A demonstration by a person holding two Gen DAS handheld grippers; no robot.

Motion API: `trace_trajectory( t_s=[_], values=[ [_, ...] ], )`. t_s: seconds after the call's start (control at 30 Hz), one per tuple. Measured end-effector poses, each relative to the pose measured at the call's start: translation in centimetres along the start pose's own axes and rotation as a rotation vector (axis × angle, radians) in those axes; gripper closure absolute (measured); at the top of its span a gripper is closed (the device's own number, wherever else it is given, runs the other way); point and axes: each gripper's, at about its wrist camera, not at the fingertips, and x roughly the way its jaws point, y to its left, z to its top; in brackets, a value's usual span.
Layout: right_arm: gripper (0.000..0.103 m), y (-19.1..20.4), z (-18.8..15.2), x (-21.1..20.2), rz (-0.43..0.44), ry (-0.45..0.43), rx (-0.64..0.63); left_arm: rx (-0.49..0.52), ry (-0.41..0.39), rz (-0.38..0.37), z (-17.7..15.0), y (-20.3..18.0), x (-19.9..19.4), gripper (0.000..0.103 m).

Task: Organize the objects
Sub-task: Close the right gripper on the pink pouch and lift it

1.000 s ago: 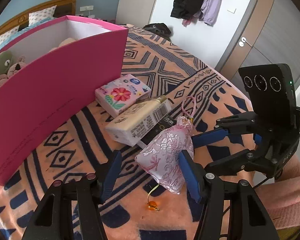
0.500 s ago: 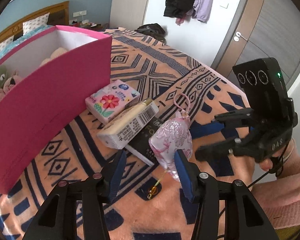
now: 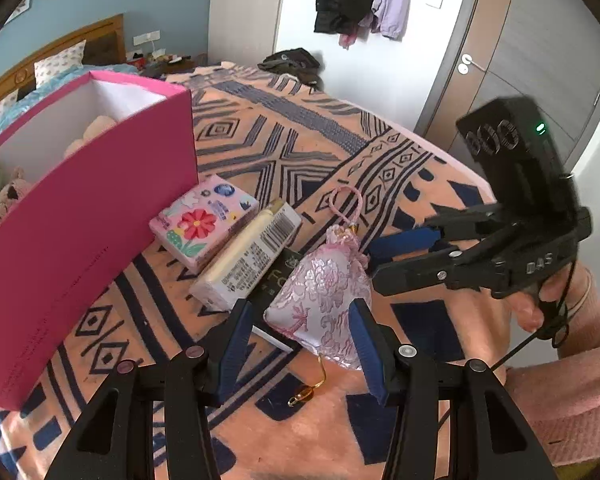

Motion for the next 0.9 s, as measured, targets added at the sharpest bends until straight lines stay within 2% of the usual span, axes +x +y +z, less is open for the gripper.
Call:
trace_trajectory(
  t_s=[0.1, 0.3, 0.4, 0.5, 0.6, 0.63, 0.87, 0.9],
  values=[
    [0.043, -1.0, -0.2, 0.3, 0.02, 0.001, 0.046, 0.024, -0.004, -0.009, 0.4, -0.4, 0.0, 0.052],
    [0.043, -0.4, 0.2, 1.2, 0.055, -0.028, 0.043, 0.021, 0.058, -0.022, 0.0, -0.6, 1.9, 0.055],
    [0.05, -0.1, 0.5, 1.3, 0.066, -0.047, 0.035, 0.003, 0.065, -0.054, -0.6, -0.5, 2.0, 0.055],
    [0.051, 0.0, 0.4, 1.6, 0.062, -0.042, 0.035, -0.01, 0.066, -0.073, -0.9, -0.5, 2.1, 0.055],
    [0.062, 0.7, 0.4, 1.2, 0.043, -0.061, 0.003, -0.019, 0.059, -0.101, -1.1, -0.7, 2.0, 0.056],
    [0.066, 0.8, 0.4, 1.2, 0.04, -0.066, -0.008, -0.02, 0.056, -0.112, -1.1, -0.9, 1.8, 0.059],
    [0.074, 3.9, 1.2, -0.9, -0.017, -0.13, -0.141, -0.045, -0.01, -0.158, -0.5, -0.7, -0.1, 0.065],
    [0.079, 4.3, 1.5, -1.2, -0.021, -0.14, -0.156, -0.049, -0.02, -0.162, -0.4, -0.6, -0.5, 0.065]
  ],
)
